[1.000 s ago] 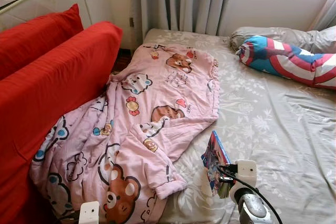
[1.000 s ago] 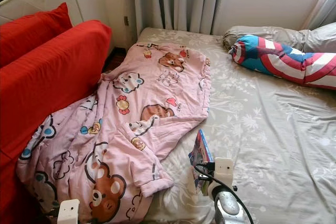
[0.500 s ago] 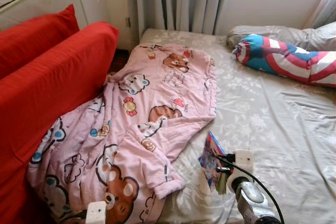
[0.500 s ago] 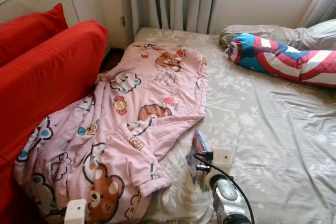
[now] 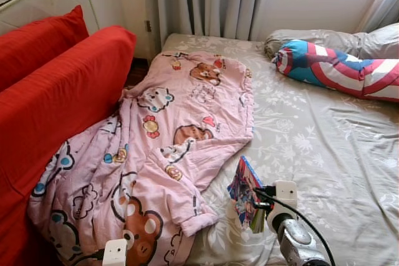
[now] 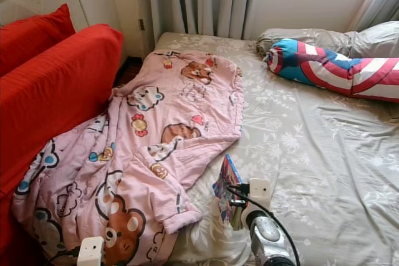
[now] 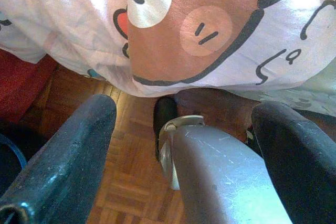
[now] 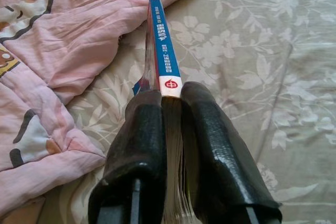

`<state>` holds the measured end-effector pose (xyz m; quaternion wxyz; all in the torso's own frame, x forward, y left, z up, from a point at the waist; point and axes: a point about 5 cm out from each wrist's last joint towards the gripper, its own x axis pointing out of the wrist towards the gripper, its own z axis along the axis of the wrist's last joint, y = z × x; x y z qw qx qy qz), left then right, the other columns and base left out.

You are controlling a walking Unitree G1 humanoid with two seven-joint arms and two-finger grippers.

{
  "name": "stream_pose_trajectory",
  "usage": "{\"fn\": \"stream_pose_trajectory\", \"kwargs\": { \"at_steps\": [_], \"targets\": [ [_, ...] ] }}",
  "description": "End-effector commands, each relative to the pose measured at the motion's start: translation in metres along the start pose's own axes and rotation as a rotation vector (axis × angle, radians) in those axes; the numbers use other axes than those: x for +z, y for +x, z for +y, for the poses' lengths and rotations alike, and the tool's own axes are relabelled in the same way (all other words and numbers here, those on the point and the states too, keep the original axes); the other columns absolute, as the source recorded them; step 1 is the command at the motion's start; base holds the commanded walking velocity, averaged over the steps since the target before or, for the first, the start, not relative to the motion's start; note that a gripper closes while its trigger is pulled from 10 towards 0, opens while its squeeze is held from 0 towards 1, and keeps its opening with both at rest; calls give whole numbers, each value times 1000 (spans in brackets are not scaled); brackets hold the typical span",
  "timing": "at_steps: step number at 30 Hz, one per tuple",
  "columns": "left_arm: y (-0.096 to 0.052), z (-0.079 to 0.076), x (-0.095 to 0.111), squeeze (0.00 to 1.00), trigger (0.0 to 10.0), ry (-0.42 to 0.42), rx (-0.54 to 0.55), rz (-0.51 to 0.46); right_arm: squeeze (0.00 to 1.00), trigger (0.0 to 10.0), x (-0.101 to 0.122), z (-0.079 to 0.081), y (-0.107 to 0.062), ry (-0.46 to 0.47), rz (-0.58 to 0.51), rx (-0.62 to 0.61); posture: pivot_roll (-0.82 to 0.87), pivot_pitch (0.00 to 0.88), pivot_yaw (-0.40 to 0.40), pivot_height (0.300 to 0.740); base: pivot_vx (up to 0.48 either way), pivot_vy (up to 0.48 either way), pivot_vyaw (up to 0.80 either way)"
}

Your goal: Clean up the room

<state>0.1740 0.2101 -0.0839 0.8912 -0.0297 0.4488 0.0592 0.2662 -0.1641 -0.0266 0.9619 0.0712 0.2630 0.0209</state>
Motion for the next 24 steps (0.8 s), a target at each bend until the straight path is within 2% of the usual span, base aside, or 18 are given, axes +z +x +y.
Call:
{"fn": "stream_pose_trajectory", "kwargs": {
  "at_steps": [1, 13, 16, 24],
  "targets": [
    [-1, 2, -6, 0, 10000, 11, 1, 29, 0, 10000, 9, -2, 2, 4, -35, -6, -70, 63, -49, 740, 0, 0, 0],
    [-1, 1, -5, 0, 10000, 17, -1, 27, 0, 10000, 8, -1, 3, 26, -23, -2, -70, 65, -51, 740, 0, 0, -67],
    [-1, 1, -5, 0, 10000, 27, -6, 25, 0, 10000, 9, -2, 3, 22, -25, -7, -71, 64, -51, 740, 0, -240, -788],
    [-1, 1, -4, 0, 10000, 26, -6, 21, 0, 10000, 11, -3, 3, 25, -37, -19, -71, 63, -53, 740, 0, -310, 0]
  ]
}}
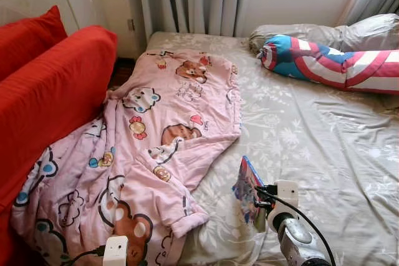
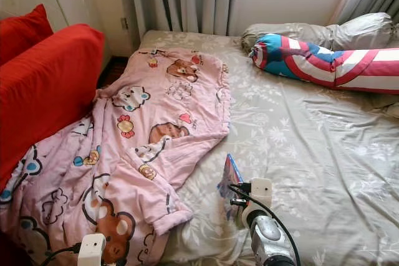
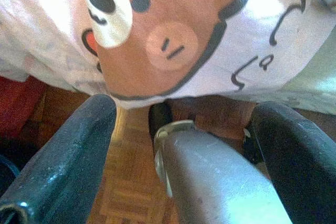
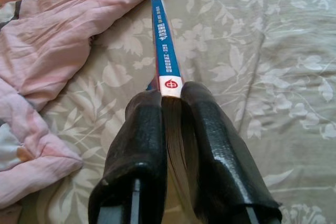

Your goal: Clean up the room

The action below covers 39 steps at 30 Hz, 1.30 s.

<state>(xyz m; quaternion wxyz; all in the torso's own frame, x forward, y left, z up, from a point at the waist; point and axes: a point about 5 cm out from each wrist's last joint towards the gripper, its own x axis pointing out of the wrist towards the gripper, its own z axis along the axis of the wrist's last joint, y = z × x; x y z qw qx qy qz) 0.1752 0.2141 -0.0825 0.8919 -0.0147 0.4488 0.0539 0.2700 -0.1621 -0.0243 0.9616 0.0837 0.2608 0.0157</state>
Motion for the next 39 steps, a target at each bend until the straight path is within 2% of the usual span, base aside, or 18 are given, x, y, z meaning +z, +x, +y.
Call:
{"fn": "stream_pose_trajectory", "kwargs": {
  "at_steps": [1, 9, 12, 31, 35, 39],
  "targets": [
    [-1, -3, -6, 0, 10000, -6, -10, 23, 0, 10000, 7, -5, 1, 0, -31, -18, -71, 63, -53, 740, 0, -311, 0],
    [-1, -3, -6, 0, 10000, -4, -12, 21, 0, 10000, 6, -5, 1, 41, -26, -32, -73, 65, -52, 740, 0, -317, -98],
    [-1, -3, -6, 0, 10000, -1, -13, 21, 0, 10000, 7, -7, 1, 41, -33, -44, -73, 66, -52, 740, 0, -321, -713],
    [-1, -3, -6, 0, 10000, 0, -17, 19, 0, 10000, 11, -8, 2, 55, -47, -60, -74, 68, -50, 740, 0, -319, 0],
    [-1, -3, -6, 0, 10000, -1, -19, 19, 0, 10000, 11, -8, 2, 51, -44, -54, -73, 68, -50, 740, 0, -316, -744],
    [-1, -3, -6, 0, 10000, -2, -20, 19, 0, 10000, 12, -8, 2, 53, -51, -59, -74, 69, -51, 740, 0, -320, 0]
  ]
}}
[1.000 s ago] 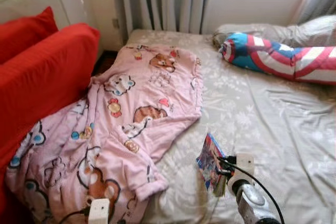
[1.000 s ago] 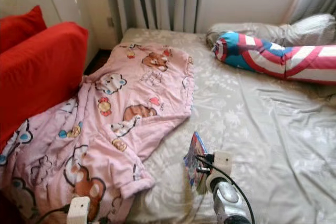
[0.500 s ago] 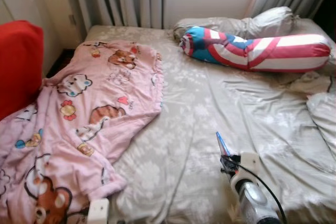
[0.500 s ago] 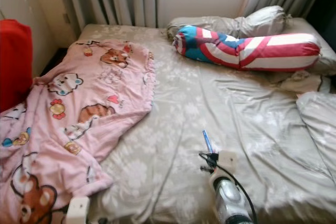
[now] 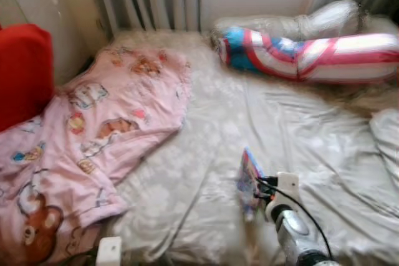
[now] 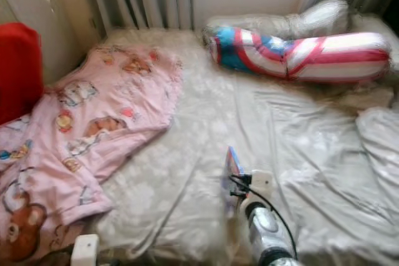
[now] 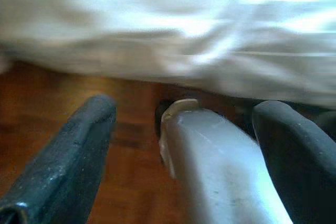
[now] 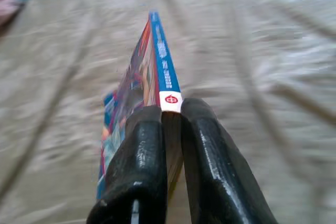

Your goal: Clean up the room

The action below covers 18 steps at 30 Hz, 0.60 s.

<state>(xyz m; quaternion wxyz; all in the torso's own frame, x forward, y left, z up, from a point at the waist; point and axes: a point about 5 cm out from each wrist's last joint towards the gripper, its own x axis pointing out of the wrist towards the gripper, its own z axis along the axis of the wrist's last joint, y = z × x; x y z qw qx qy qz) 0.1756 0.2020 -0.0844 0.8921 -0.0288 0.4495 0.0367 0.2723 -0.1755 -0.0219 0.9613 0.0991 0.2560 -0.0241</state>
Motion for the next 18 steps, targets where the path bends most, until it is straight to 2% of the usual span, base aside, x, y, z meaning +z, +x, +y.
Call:
{"fn": "stream_pose_trajectory", "kwargs": {
  "at_steps": [1, 18],
  "targets": [
    [-2, 9, -4, 0, 10000, 8, 23, 15, 0, 10000, 6, 5, 2, 4, -35, 9, -74, 69, -51, 740, 0, -322, 0],
    [-2, 8, -4, 0, 10000, 8, 22, 14, 0, 10000, 8, 6, 2, 8, -45, 10, -74, 69, -52, 740, 0, -321, 0]
  ]
}}
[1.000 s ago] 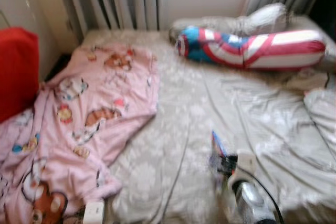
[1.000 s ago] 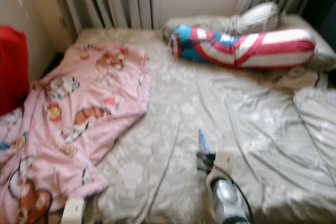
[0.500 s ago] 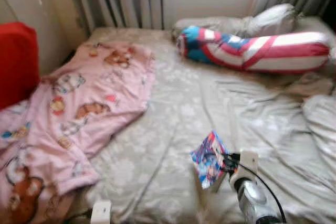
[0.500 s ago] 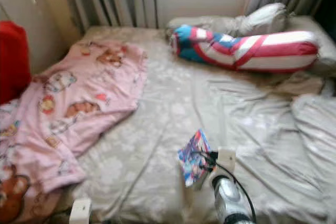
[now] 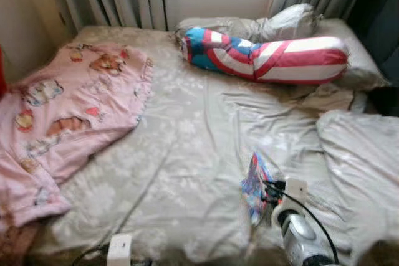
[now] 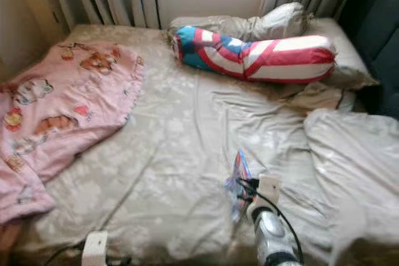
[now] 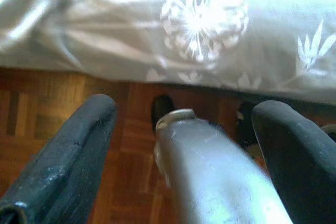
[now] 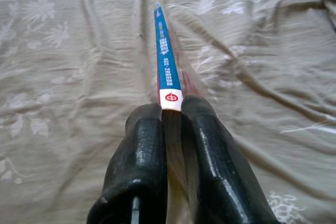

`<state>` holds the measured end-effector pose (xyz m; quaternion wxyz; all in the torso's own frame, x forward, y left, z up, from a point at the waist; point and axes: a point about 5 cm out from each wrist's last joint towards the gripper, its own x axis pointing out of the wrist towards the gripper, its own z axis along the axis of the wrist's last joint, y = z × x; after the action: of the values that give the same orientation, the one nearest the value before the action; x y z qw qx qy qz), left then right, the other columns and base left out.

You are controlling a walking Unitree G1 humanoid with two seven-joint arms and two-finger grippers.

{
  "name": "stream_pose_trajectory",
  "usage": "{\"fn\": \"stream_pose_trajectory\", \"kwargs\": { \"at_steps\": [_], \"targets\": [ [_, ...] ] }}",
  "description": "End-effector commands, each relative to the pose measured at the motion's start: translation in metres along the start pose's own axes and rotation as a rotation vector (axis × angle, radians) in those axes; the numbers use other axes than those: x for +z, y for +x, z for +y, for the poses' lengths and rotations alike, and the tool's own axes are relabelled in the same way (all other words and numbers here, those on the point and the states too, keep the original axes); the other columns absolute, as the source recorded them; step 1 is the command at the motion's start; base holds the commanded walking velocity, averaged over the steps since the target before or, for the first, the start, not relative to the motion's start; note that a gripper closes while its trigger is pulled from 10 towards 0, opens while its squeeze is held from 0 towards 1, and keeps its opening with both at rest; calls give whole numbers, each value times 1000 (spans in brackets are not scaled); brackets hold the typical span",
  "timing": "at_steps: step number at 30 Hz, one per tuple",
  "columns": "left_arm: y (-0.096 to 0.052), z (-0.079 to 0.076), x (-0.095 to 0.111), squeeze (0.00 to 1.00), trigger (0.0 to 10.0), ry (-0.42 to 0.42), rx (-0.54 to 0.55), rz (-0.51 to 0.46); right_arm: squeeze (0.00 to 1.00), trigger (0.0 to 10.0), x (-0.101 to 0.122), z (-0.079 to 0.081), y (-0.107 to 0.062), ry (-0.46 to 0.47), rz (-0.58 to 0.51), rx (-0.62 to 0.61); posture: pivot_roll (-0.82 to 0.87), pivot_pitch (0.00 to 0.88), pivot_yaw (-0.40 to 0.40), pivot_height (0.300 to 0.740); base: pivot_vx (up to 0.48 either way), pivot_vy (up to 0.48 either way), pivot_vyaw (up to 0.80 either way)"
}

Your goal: Clean up the room

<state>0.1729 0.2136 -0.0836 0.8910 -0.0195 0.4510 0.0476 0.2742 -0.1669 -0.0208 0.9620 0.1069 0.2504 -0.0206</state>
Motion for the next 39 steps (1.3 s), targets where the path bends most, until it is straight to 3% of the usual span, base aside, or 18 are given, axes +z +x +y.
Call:
{"fn": "stream_pose_trajectory", "kwargs": {
  "at_steps": [1, 11, 25, 34, 39],
  "targets": [
    [0, -3, -3, 0, 10000, 1, -6, 12, 0, 10000, 8, -3, 1, -6, -35, -2, -74, 69, -52, 740, 0, 0, 0],
    [0, -4, -3, 0, 10000, -3, -4, 11, 0, 10000, 8, -4, 1, 1, -35, -10, -76, 71, -53, 740, 0, 0, 0],
    [0, -3, -2, 0, 10000, 7, -5, 9, 0, 10000, 8, -3, 2, -1, -28, -6, -79, 75, -52, 740, 0, 0, -781],
    [0, -3, -3, 0, 10000, 1, -2, 9, 0, 10000, 8, -2, 2, -8, -26, -1, -79, 74, -54, 740, 0, -241, -781],
    [0, -3, -3, 0, 10000, 1, -2, 9, 0, 10000, 8, -1, 2, -16, -35, -3, -79, 74, -54, 740, 0, 0, -274]
  ]
}}
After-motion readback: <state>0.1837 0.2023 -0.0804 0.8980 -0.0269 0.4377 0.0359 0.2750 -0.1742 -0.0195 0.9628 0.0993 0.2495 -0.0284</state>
